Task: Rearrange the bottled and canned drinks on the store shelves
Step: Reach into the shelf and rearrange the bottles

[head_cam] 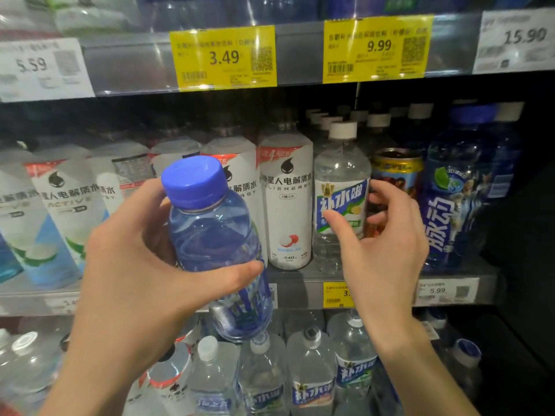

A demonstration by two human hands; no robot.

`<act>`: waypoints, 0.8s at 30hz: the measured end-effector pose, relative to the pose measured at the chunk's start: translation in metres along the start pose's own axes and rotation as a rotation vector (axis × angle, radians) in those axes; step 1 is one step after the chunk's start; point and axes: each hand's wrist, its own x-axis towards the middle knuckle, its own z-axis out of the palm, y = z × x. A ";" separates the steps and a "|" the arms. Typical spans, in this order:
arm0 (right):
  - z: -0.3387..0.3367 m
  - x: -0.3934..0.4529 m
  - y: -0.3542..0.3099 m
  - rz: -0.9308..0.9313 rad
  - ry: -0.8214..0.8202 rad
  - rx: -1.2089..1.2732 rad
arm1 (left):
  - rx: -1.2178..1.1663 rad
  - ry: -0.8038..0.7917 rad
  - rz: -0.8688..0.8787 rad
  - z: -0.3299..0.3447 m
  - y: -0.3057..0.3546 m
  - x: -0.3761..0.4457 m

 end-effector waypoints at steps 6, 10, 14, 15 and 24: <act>0.000 -0.002 0.007 -0.068 0.058 0.079 | -0.031 -0.007 0.007 0.002 0.002 0.001; -0.005 -0.002 0.003 -0.222 0.104 0.152 | -0.018 -0.010 0.016 0.006 0.009 0.002; -0.020 -0.004 -0.016 -0.212 -0.404 0.496 | -0.045 -0.033 0.011 0.010 0.011 0.004; -0.022 -0.005 -0.022 -0.206 -0.600 0.518 | -0.046 -0.040 0.011 0.010 0.010 0.004; -0.004 -0.030 -0.042 0.031 -0.883 0.527 | -0.109 -0.062 -0.068 0.010 0.005 -0.002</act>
